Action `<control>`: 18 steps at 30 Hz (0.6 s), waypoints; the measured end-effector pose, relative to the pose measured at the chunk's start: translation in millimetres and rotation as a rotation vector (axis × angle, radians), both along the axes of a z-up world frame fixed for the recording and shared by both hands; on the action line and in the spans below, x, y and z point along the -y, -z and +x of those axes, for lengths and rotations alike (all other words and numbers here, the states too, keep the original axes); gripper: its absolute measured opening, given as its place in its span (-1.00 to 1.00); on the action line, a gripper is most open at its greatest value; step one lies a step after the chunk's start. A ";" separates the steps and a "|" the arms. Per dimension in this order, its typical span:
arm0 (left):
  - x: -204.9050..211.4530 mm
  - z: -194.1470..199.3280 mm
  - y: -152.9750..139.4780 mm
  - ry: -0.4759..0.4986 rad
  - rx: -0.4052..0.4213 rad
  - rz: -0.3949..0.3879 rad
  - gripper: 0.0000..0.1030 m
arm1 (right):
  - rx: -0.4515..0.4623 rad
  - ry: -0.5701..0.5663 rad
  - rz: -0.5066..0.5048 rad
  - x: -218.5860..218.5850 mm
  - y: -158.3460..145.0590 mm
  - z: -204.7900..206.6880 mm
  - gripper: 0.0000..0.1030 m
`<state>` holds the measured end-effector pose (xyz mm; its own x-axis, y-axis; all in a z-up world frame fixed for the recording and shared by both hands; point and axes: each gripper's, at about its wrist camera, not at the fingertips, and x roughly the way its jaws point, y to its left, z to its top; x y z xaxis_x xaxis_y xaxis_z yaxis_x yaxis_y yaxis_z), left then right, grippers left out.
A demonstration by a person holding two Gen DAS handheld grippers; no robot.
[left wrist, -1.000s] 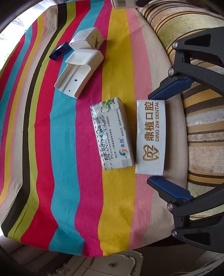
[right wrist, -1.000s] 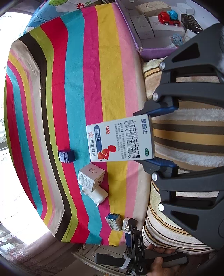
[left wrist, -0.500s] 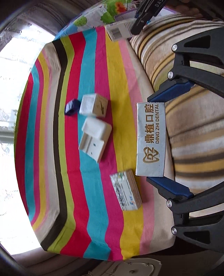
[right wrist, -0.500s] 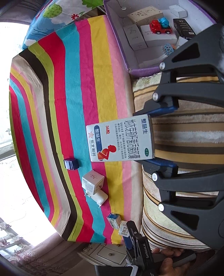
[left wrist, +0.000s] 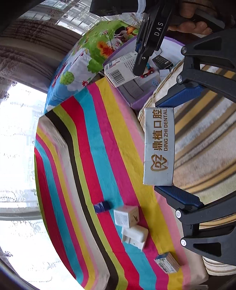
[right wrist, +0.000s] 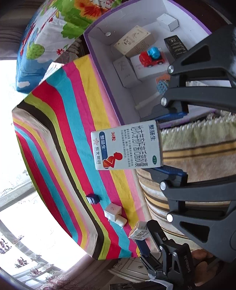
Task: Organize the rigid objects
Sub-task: 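Carry the Ding Zhi Dental box and the red-heart box over the purple box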
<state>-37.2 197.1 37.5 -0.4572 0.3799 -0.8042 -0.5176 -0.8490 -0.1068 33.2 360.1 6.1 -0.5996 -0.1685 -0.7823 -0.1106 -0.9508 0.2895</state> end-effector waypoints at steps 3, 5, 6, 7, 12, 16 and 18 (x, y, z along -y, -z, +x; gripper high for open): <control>-24.0 4.6 1.9 0.054 -0.002 -0.012 0.60 | 0.007 0.071 0.001 -33.9 0.0 12.2 -0.11; -38.4 9.8 -0.6 0.082 -0.005 -0.016 0.60 | 0.010 0.126 0.009 -58.0 0.1 20.1 -0.11; -44.9 10.9 -1.1 0.094 -0.008 -0.016 0.60 | 0.012 0.157 0.013 -71.0 0.3 24.2 -0.11; -51.2 12.3 -1.9 0.106 -0.013 -0.014 0.60 | 0.016 0.189 0.016 -84.4 0.5 28.4 -0.11; -82.3 21.5 -4.5 0.173 -0.036 -0.028 0.60 | 0.041 0.327 0.032 -143.2 4.1 48.8 -0.11; -105.4 28.8 -5.3 0.219 -0.064 -0.050 0.60 | 0.064 0.412 0.038 -177.6 8.5 60.3 -0.11; -115.0 31.1 -6.5 0.235 -0.080 -0.060 0.60 | 0.075 0.438 0.039 -189.5 11.0 63.4 -0.11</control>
